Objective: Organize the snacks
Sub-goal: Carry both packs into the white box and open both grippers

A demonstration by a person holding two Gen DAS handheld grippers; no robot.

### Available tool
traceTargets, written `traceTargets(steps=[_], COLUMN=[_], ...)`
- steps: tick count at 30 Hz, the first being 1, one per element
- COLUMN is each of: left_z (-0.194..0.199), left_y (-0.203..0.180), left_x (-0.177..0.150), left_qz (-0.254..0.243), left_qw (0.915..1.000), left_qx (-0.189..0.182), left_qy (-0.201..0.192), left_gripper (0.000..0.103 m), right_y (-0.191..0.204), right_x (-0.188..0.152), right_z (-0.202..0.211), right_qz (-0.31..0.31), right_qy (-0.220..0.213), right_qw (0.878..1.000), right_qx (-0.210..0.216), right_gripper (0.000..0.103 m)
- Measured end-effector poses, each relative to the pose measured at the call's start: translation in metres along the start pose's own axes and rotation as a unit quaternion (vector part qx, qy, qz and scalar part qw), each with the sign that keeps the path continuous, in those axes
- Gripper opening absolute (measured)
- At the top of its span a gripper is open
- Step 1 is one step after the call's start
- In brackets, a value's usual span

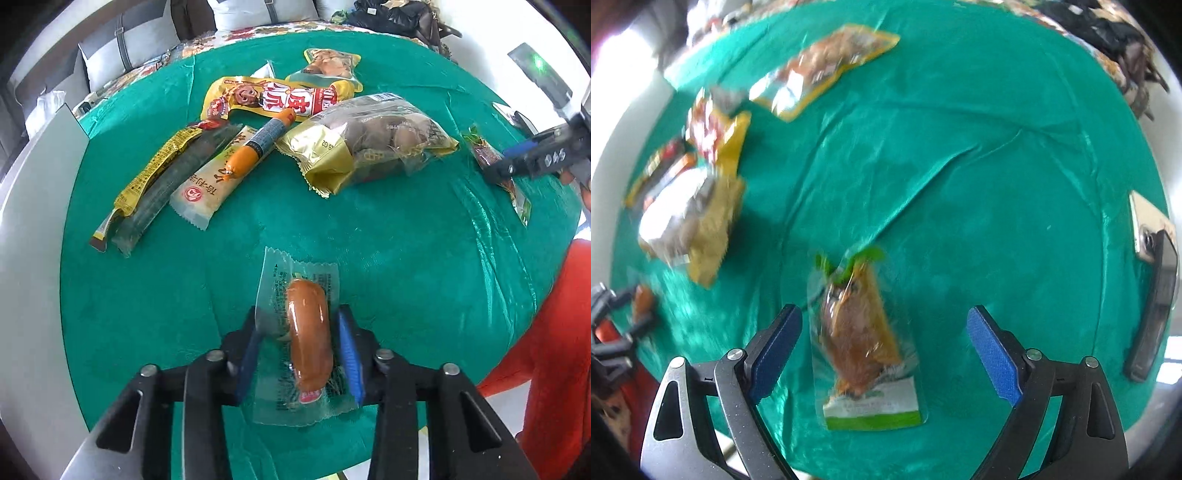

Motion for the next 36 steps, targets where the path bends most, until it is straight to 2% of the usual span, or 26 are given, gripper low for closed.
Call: traceTargets(steps=[1, 3, 8, 11, 16, 19, 23, 25, 29, 32, 34, 36], left_z=[0.0, -0.005, 0.006, 0.025, 0.054, 0.079, 0.104, 0.115, 0.116, 0.106, 0.096, 0.087], left_y=[0.002, 0.001, 0.031, 0.05, 0.085, 0.121, 0.182, 0.222, 0.293, 0.329, 0.337, 0.341], left_x=[-0.001, -0.006, -0.012, -0.015, -0.006, -0.01, -0.017, -0.026, -0.048, -0.066, -0.073, -0.081], left_qz=[0.009, 0.039, 0.129, 0.159, 0.205, 0.239, 0.282, 0.303, 0.342, 0.358, 0.353, 0.345], left_qw=[1.0, 0.999, 0.9885, 0.9821, 0.9691, 0.9591, 0.9476, 0.9429, 0.9314, 0.9245, 0.9237, 0.9241], left_qx=[-0.003, -0.021, -0.074, -0.09, -0.109, -0.107, -0.073, -0.036, 0.043, 0.094, 0.122, 0.149], left_qy=[-0.002, -0.006, -0.027, -0.047, -0.083, -0.107, -0.131, -0.133, -0.116, -0.093, -0.084, -0.069], left_gripper=[0.034, 0.033, 0.033, 0.033, 0.033, 0.033, 0.033, 0.033, 0.033, 0.033, 0.036, 0.044], right_y=[0.005, 0.011, 0.018, 0.024, 0.058, 0.107, 0.197, 0.252, 0.372, 0.446, 0.477, 0.489], right_x=[-0.004, -0.011, -0.02, -0.023, -0.021, -0.011, 0.014, 0.031, 0.054, 0.064, 0.069, 0.073], right_z=[-0.003, 0.0, 0.036, 0.045, 0.065, 0.081, 0.1, 0.105, 0.116, 0.108, 0.096, 0.081], right_qz=[0.013, 0.021, -0.009, -0.009, 0.027, 0.06, 0.107, 0.133, 0.181, 0.21, 0.212, 0.2], right_qy=[0.014, 0.014, -0.059, -0.069, -0.088, -0.106, -0.128, -0.137, -0.147, -0.148, -0.139, -0.137], right_qw=[1.0, 0.999, 0.998, 0.997, 0.996, 0.991, 0.978, 0.967, 0.941, 0.926, 0.92, 0.922], right_qx=[-0.013, -0.039, -0.002, -0.022, 0.007, 0.047, 0.122, 0.167, 0.247, 0.277, 0.299, 0.304], right_gripper=[0.063, 0.063, 0.063, 0.063, 0.063, 0.063, 0.063, 0.064, 0.064, 0.065, 0.068, 0.073])
Point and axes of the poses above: each gripper's, at about its wrist camera, not at the fingertips, and z roughly against the way its jaws point, y to its left, x to its top, the point moved 4 cm from there along -z, roughly the way its jaws point, and after that the axes turned 11 degrees about x, right-handed, at the moved point
